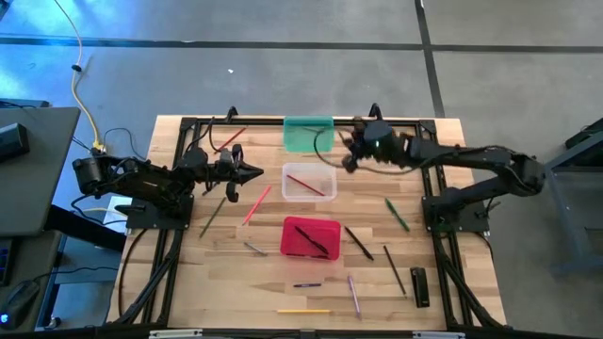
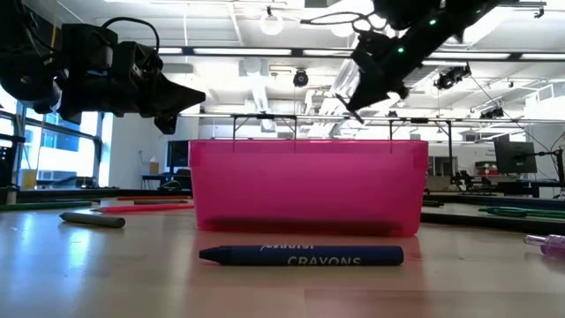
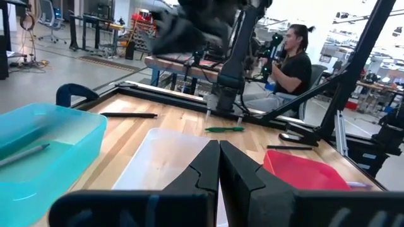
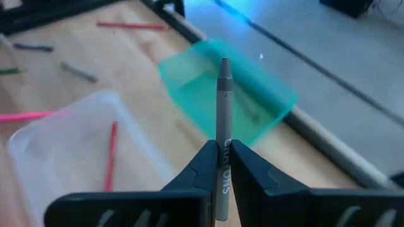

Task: Sort crayons/erasers/pens/pencils in bins
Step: Put the right gray crayon into the green bin

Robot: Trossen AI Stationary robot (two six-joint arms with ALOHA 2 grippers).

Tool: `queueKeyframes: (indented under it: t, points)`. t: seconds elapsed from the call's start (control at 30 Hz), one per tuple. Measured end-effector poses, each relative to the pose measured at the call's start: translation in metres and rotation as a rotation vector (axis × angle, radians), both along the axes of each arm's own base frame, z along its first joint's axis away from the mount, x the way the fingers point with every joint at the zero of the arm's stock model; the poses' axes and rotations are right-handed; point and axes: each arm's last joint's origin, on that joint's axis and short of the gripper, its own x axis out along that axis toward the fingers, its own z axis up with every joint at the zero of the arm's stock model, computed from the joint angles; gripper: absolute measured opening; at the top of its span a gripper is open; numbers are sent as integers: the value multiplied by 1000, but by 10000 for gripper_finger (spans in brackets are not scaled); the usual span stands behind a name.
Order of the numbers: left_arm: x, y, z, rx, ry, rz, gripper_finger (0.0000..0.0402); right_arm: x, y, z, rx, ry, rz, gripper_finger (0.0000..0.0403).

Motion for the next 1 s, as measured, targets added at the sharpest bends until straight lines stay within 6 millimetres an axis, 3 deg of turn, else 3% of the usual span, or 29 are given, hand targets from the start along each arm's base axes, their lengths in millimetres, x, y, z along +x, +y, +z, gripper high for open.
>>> queueKeyframes:
  t: [0.27,0.53,0.77,1.0]
  points:
    - [0,0,0,0,1,3,0,31,-63,23,-117,109,101,19]
    - [0,0,0,22,5,3,0,78,-122,13,-111,288,252,19]
    - [0,0,0,24,8,3,0,110,-161,-15,-6,414,365,19]
    - [0,0,-1,31,10,3,0,129,-181,-59,94,534,439,19]
